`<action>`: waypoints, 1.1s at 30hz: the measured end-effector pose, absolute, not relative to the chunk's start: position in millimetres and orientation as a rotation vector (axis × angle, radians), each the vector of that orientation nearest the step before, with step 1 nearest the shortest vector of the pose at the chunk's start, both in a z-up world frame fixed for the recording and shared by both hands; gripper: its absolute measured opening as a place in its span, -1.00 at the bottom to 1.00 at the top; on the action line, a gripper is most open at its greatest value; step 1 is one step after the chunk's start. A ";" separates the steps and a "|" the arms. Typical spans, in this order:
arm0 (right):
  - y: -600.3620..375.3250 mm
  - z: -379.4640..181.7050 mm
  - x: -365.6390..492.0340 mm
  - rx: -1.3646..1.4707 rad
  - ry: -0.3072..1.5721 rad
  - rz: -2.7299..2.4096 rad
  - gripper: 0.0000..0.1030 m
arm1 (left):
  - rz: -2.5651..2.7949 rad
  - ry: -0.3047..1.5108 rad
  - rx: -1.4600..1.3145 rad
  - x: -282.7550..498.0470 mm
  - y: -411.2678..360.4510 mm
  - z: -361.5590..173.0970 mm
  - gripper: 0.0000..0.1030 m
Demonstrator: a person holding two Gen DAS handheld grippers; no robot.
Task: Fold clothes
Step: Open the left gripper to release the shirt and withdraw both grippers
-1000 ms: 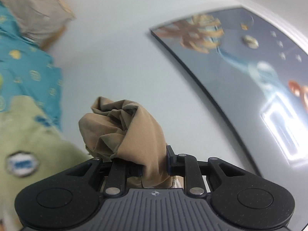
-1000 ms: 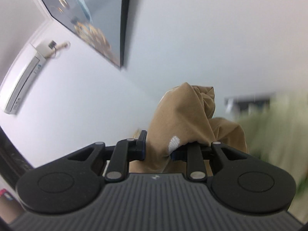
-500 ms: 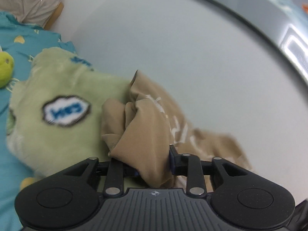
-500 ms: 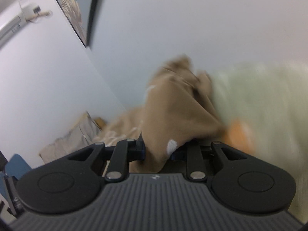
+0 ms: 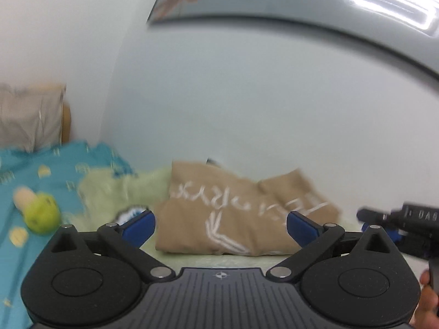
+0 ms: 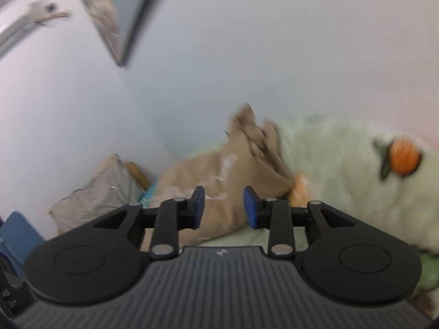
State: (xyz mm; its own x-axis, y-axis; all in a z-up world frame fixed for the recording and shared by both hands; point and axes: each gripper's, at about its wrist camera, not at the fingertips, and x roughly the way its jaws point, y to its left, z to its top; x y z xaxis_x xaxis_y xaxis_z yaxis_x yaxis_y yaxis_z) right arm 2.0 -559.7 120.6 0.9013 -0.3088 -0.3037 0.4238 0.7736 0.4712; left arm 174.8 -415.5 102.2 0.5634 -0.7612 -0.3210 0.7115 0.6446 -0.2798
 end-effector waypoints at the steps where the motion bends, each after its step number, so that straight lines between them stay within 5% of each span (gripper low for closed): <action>1: -552.1 132.2 -9.1 0.531 0.187 -0.390 0.24 | -0.868 0.416 -0.115 161.9 -406.4 113.9 0.99; 3: -537.4 154.3 -31.5 0.479 0.126 -0.367 0.98 | -0.863 0.375 -0.107 136.5 -386.7 133.7 1.00; 12: -467.1 189.8 -103.4 0.269 0.050 -0.337 1.00 | -0.768 0.252 -0.064 45.3 -311.1 161.2 1.00; 33: -398.4 105.3 -109.0 0.150 0.045 -0.397 1.00 | -0.664 0.168 -0.018 -24.0 -242.5 90.6 1.00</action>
State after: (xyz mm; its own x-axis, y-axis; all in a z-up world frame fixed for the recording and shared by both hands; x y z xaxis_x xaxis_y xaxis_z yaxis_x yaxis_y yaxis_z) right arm -109.0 -398.4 105.3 0.9213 -0.3821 -0.0726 0.3887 0.9112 0.1365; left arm -24.0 -242.5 90.6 0.7743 -0.6150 -0.1491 0.6122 0.7876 -0.0699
